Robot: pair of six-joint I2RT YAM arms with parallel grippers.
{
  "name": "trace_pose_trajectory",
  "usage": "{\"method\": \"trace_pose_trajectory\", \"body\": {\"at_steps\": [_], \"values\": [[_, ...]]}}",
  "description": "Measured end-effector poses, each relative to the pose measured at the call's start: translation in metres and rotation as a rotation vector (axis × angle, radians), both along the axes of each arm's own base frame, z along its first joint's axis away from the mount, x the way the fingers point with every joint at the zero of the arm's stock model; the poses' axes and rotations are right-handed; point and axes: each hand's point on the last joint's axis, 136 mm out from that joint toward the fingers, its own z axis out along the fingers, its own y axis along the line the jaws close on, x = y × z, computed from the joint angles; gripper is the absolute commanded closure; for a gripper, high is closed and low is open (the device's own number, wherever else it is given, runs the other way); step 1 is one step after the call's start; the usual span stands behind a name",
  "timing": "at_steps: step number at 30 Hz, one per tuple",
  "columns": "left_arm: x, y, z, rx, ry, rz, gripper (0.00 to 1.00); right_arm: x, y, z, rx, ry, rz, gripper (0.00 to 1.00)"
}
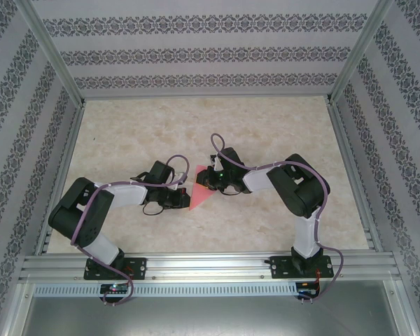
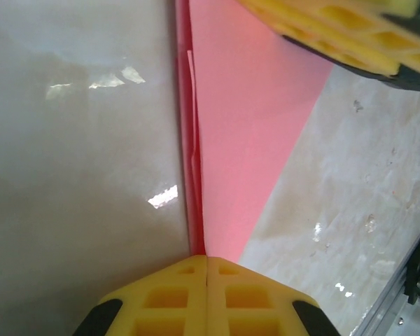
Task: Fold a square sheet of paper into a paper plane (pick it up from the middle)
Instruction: Fourth fold the wing at the center of the table.
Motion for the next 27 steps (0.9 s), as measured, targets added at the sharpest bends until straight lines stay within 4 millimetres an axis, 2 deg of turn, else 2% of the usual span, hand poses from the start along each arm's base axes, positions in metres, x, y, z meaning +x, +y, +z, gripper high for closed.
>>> {"method": "trace_pose_trajectory", "body": {"at_steps": [15,20,23,27], "values": [[0.000,0.001,-0.002,0.001,0.001,-0.012,0.99,-0.001,0.000,-0.001,-0.024,-0.023,0.006,0.82],[-0.001,0.001,0.000,0.004,0.002,-0.010,0.95,-0.001,-0.001,-0.001,-0.028,-0.023,0.004,0.82],[-0.008,0.006,0.005,0.012,0.014,-0.006,0.89,-0.001,-0.001,-0.002,-0.029,-0.022,0.003,0.81],[-0.022,0.013,0.014,0.025,0.040,-0.006,0.87,-0.001,0.000,-0.002,-0.037,-0.028,0.002,0.82]]}}
